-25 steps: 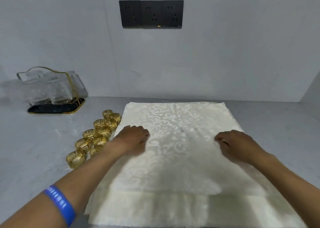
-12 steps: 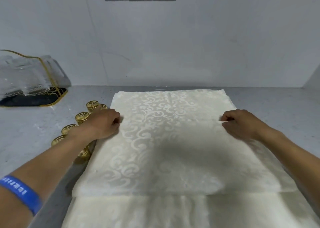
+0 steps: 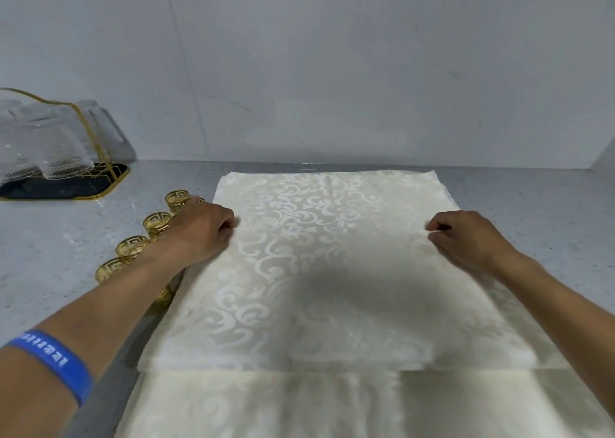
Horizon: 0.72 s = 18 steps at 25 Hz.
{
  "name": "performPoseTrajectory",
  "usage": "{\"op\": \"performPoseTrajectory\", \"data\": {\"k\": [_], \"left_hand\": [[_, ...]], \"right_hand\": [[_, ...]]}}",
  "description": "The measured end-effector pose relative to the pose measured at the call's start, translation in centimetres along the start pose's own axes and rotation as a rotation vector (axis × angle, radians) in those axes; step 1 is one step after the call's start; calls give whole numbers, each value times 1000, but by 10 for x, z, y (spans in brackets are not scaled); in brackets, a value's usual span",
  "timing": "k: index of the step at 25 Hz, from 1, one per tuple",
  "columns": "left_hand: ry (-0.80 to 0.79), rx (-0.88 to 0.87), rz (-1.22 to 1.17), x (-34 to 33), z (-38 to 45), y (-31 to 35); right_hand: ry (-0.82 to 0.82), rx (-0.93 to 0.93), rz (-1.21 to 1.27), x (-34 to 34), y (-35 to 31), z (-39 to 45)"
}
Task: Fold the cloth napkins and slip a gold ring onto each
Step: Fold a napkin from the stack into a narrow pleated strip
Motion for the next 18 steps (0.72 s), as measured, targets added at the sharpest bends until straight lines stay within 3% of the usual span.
{"op": "performPoseTrajectory", "data": {"k": [3, 6, 8, 10, 12, 14, 18], "left_hand": [[-17, 51, 71, 10, 1, 6], [61, 132, 52, 45, -27, 49], [113, 91, -106, 52, -78, 109], [42, 102, -236, 43, -127, 159], [-99, 216, -287, 22, -149, 177], [-225, 343, -257, 10, -159, 173], [-327, 451, -152, 6, -191, 131]], "right_hand": [[-16, -31, 19, -3, 1, -1], [329, -47, -285, 19, -24, -35], [482, 47, -223, 19, -65, -91], [419, 174, -74, -8, -119, -150], [228, 242, 8, -52, -162, -181], [-20, 199, 6, -87, -183, -192], [-119, 6, -190, -78, -118, -194]]}}
Point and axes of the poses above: each hand's wrist, its own z-axis towards the middle knuckle, its own x-axis out of the back of the hand, y = z × x, the point moved 8 cm from there along z, towards the middle knuckle, and after that the axes turned 3 degrees about z, right-handed, at the moved point
